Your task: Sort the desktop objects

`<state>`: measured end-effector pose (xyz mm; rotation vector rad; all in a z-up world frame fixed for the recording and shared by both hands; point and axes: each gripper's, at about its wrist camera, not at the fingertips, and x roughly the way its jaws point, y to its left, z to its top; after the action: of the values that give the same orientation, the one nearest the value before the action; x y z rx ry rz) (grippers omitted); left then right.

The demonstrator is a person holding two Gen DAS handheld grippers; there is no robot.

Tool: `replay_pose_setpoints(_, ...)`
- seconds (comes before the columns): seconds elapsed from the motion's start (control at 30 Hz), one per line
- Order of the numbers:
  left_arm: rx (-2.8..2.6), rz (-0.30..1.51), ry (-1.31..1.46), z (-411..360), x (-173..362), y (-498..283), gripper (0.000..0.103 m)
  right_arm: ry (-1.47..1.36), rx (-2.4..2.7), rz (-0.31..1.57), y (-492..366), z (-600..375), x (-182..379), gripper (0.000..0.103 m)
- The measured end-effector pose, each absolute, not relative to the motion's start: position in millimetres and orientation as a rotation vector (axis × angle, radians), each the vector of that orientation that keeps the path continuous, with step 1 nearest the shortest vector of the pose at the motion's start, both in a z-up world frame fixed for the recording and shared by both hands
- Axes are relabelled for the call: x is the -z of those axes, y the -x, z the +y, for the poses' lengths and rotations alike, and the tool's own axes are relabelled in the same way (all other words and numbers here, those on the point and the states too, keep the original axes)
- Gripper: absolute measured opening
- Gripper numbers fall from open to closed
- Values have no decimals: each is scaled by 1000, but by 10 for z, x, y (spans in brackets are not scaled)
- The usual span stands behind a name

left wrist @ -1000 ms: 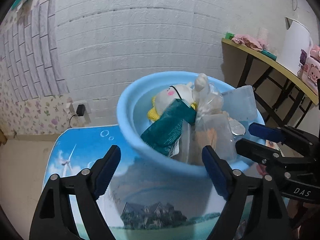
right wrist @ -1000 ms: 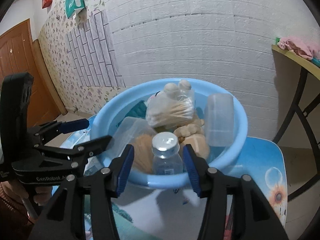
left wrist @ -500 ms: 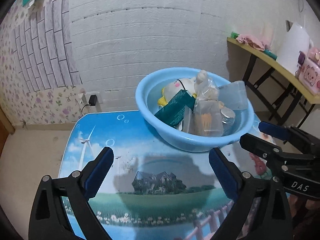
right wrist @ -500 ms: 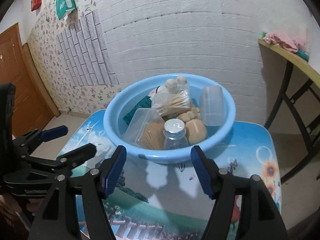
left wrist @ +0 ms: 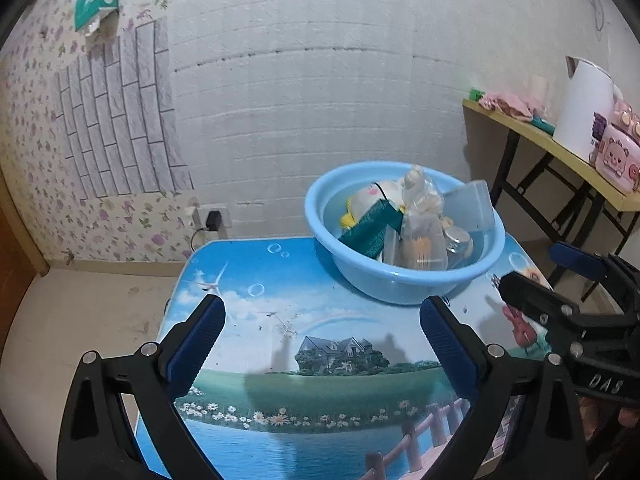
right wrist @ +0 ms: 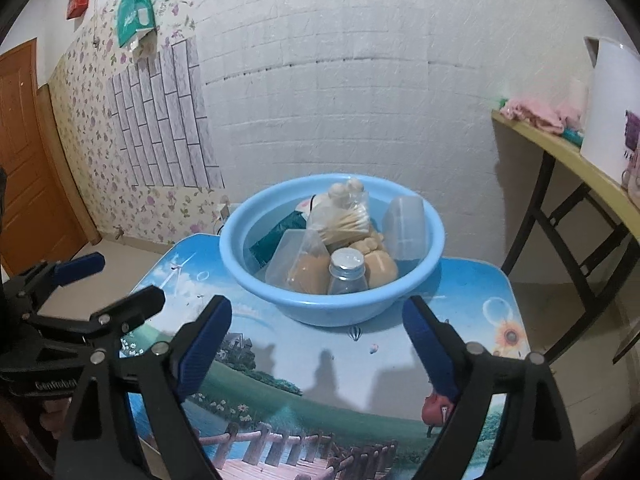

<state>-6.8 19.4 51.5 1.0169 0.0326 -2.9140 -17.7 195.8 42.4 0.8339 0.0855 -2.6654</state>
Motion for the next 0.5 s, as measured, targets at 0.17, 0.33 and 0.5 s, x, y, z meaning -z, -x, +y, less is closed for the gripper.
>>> replay_pose_setpoints(0.17,2925,16,-926,194,-575,-10,100,-492,2738,269,-88,1882,-476,103)
replay_pose_setpoints(0.33,2936,-11,-829,208,-608,-70,103,-573,2725,185,2,1962,-464,103)
replay_pose_setpoints(0.5,2947,-65,-933,227,-584,21,103,-663,2724,189,87,1997,-402,103)
